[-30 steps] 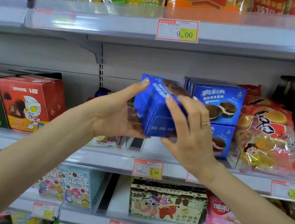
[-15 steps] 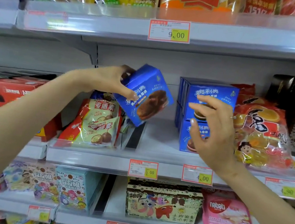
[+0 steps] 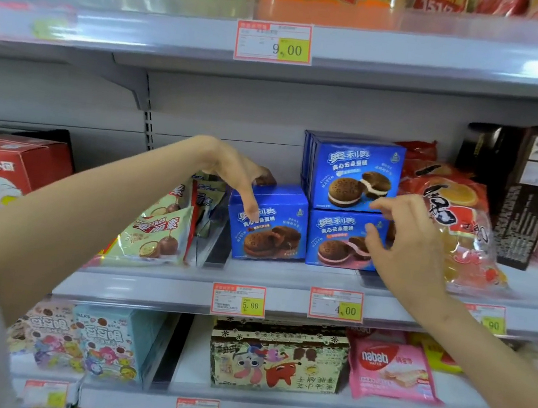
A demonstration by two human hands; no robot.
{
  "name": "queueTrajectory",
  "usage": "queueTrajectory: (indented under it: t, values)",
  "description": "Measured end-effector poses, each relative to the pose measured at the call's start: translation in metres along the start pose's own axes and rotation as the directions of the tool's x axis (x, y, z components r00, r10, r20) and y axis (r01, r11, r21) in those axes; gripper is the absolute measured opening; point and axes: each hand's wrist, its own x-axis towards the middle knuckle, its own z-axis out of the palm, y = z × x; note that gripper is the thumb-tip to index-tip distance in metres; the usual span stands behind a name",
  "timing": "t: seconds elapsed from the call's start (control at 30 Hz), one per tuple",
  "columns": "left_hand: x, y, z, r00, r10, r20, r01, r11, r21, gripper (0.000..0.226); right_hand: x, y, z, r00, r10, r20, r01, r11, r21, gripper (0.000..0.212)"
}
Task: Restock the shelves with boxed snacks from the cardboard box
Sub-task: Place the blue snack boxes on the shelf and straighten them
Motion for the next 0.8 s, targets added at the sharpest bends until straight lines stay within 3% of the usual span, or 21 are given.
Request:
queueTrajectory:
  t: [0.13,0.37,0.6,0.67,0.73,0.8]
  values:
    - [0.011,-0.002,0.004,1.000,-0.010,-0.004,0.009,1.000,-0.016,0.072,-0.002,0.000,0.001,0.986,0.163,0.014,-0.164,0.986,0.035,0.033]
    - [0.019,-0.001,0.011,0.999,0.024,-0.022,-0.026,0.994,-0.104,0.057,0.005,0.009,0.006,0.935,0.351,0.049,-0.354,0.919,0.174,0.044]
    - [0.023,-0.005,0.017,0.996,0.068,-0.063,-0.077,0.985,-0.154,0.072,0.008,0.012,0.006,0.914,0.402,0.054,-0.404,0.895,0.189,0.043]
    - [0.016,-0.002,0.019,0.988,0.066,-0.136,-0.083,0.990,-0.117,0.079,0.006,0.010,0.004,0.919,0.391,0.045,-0.392,0.897,0.205,0.041]
    - [0.002,0.001,0.024,0.908,0.143,-0.394,-0.135,0.990,0.050,0.079,0.003,0.005,-0.002,0.932,0.362,0.007,-0.353,0.905,0.238,0.039]
    - [-0.022,0.004,0.043,0.662,0.314,-0.681,-0.239,0.949,0.204,0.063,-0.007,-0.007,-0.011,0.965,0.259,-0.048,-0.236,0.932,0.273,0.033]
